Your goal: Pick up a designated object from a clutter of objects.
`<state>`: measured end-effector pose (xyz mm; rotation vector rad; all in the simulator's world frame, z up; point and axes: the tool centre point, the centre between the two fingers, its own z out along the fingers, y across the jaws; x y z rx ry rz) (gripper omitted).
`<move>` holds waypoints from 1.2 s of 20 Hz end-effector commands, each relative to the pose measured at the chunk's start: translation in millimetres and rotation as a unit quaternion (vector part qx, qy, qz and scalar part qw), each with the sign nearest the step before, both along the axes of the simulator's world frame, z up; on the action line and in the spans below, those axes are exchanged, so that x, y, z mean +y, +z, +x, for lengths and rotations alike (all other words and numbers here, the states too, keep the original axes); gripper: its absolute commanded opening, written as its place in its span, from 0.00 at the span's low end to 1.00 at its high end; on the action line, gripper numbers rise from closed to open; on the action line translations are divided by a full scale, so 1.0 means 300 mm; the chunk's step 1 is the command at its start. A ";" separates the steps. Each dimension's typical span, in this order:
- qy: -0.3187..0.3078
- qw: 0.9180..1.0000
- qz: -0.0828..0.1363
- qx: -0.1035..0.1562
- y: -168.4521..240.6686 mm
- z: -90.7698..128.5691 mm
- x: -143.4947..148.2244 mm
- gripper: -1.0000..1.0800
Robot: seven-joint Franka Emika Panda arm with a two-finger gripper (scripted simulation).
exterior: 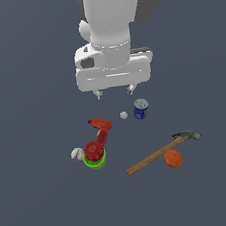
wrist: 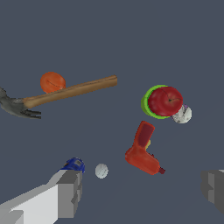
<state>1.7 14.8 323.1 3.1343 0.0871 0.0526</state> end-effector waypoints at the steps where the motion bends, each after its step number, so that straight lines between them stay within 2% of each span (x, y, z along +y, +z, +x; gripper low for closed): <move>1: 0.000 1.000 0.000 0.000 0.000 0.000 0.000 0.96; 12: -0.033 0.999 0.011 0.004 -0.004 0.007 -0.091 0.96; 18: -0.034 0.999 0.009 0.004 -0.013 0.021 -0.074 0.96; 24: -0.044 0.999 0.007 0.005 -0.049 0.076 -0.028 0.96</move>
